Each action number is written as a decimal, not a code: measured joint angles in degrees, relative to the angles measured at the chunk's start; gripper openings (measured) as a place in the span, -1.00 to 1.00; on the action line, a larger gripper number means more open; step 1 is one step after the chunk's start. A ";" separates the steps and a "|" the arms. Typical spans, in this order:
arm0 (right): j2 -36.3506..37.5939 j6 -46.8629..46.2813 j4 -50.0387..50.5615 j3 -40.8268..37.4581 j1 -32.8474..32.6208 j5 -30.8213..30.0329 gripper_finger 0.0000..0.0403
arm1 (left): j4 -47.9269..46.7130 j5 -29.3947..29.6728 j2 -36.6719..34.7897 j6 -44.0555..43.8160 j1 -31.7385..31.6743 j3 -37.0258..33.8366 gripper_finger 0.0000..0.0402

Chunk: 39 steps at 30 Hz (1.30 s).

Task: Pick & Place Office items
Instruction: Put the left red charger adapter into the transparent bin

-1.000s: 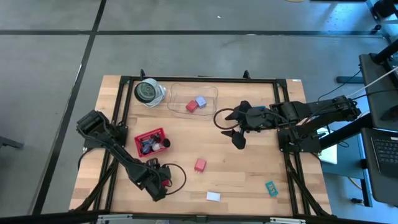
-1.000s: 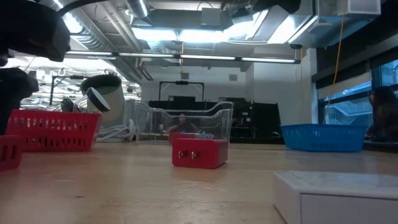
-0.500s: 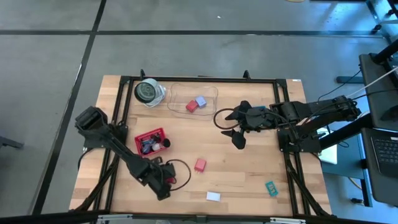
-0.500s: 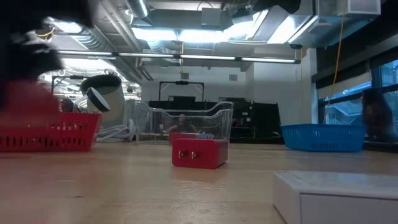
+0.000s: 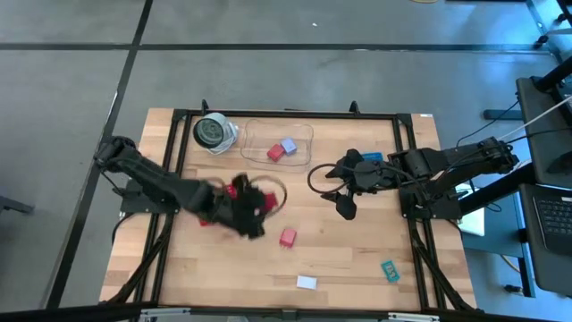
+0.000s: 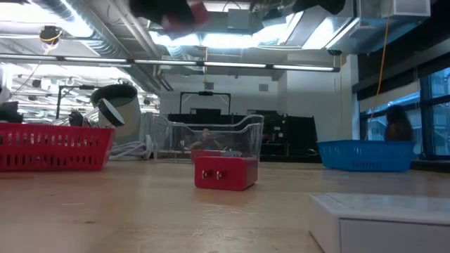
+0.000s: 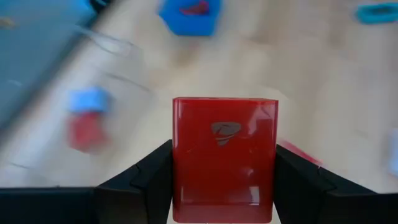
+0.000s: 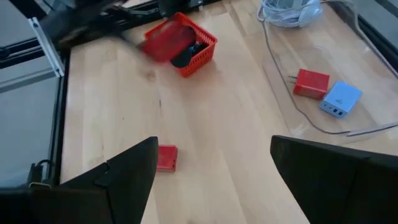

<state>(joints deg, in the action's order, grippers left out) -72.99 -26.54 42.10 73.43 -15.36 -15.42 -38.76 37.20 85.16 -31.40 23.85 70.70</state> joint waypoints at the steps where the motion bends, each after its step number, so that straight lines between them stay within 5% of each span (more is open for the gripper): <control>1: 0.00 -0.03 0.01 -0.01 -0.30 0.00 0.56 | -0.20 0.75 -0.69 2.40 -1.90 0.00 0.02; 10: 0.00 -0.03 0.00 -0.01 -2.40 -0.02 0.56 | -0.39 -3.86 0.68 17.23 -24.18 0.00 0.02; 19: 0.00 -0.03 0.07 -0.02 -2.49 -0.20 0.56 | 0.96 -14.63 10.19 20.19 -41.77 -0.01 0.02; 26: 0.00 -0.03 0.29 0.00 -2.49 -0.20 0.56 | 3.89 -22.58 17.80 22.23 -45.77 -0.02 0.02; 39: 0.00 -0.03 0.42 0.00 -2.49 -0.20 0.56 | 5.78 -21.82 20.63 23.95 -46.04 0.07 0.21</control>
<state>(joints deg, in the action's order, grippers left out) -72.99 -26.57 42.52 73.43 -17.85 -15.62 -32.98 15.37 105.80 -7.46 -22.20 70.76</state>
